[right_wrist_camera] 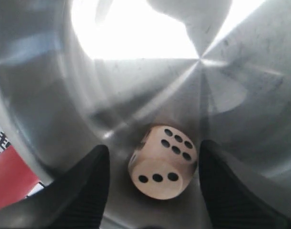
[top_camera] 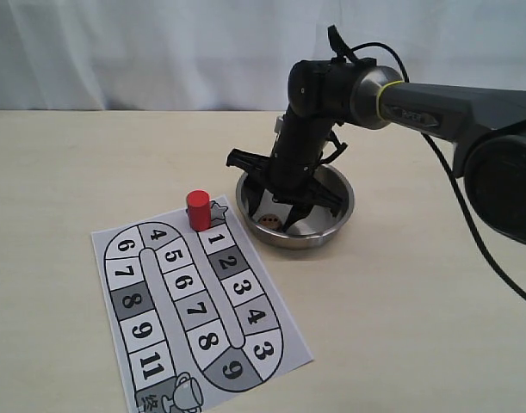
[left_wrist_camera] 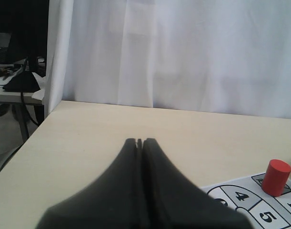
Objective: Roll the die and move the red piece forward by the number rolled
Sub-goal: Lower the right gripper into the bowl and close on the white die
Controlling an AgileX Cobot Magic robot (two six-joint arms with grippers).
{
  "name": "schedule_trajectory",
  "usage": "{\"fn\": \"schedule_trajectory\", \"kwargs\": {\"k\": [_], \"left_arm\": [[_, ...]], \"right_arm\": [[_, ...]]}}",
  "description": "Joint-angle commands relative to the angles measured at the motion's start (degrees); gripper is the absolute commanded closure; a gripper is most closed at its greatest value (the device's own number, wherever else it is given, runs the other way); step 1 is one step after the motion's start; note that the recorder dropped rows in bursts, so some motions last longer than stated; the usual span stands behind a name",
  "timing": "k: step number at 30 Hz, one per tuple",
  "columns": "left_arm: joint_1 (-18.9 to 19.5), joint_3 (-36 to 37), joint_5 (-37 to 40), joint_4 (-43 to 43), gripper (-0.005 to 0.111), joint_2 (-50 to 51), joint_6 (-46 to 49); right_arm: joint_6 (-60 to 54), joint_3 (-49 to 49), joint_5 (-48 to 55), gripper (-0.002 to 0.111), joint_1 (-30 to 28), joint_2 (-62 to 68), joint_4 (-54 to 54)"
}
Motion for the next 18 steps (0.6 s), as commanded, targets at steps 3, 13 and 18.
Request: {"fn": "schedule_trajectory", "kwargs": {"k": [3,13,18], "left_arm": [[-0.4,-0.3,-0.4,-0.1,0.107,-0.1,-0.1],[-0.4,-0.3,-0.4,-0.1,0.107,-0.1,-0.1],[-0.4,-0.3,-0.4,-0.1,0.107,-0.1,-0.1]], "right_arm": [[0.2,0.1,0.9,0.056,0.0,0.0,-0.8],[0.0,0.1,2.0,0.099,0.0,0.0,-0.6],[-0.1,-0.2,0.0,0.104,-0.2,0.0,-2.3]]}}
